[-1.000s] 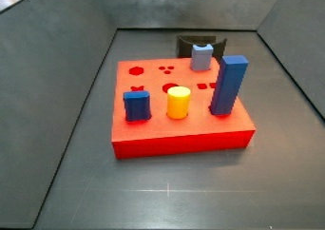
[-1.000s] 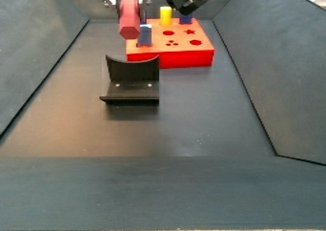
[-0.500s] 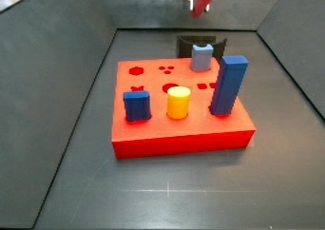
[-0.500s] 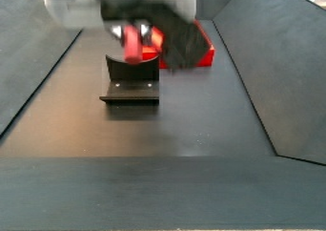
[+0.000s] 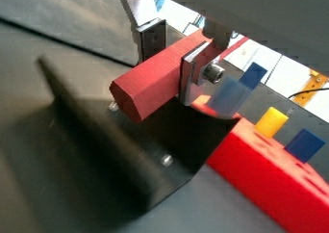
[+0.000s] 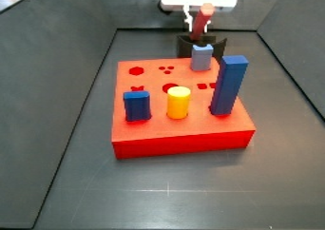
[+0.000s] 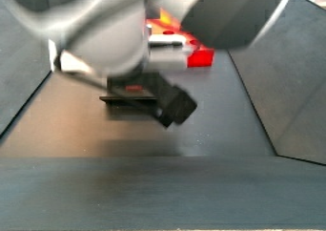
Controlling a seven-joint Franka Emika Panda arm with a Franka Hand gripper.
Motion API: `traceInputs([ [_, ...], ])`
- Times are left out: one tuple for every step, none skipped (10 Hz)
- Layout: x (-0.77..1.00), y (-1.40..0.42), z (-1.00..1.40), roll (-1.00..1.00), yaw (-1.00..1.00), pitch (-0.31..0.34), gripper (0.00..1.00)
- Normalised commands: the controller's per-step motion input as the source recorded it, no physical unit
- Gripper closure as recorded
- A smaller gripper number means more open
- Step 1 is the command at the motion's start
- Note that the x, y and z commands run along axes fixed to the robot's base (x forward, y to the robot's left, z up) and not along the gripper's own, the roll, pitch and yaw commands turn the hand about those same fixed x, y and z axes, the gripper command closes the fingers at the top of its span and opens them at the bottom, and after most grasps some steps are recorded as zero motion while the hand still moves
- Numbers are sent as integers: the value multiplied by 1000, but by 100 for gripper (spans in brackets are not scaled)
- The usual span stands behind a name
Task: Pick up the hexagon object. Move up. Place the hexagon object on the fixture. Regrasp the hexagon object. Move to above the board. Insert the hexagon object.
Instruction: Place the hexagon object on the fixture, then regrasp the hexagon object.
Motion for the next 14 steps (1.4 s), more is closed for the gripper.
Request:
traceInputs([
  [194,113,-1000,-216,-105,40,100],
  [163,102,-841,-189,-105,34,100],
  [136,115,-684,-158,-102,27,100],
  [102,132,-647,-134,-91,16,100],
  [91,124,-652,-128,-86,13,100],
  [0,0,0,0,0,0,0],
  [0,0,1000,-85,-53,67,0],
  [-4,6,1000,-74,-45,67,0],
  [-16,8,1000,-31,-40,65,0],
  [-18,-1,1000,6,-39,61,0],
  [-31,-2,1000,35,-40,50,0],
  [-35,-1,884,46,-40,46,0],
  [-33,-1,655,56,-39,47,0],
  [-31,-1,422,57,-34,43,0],
])
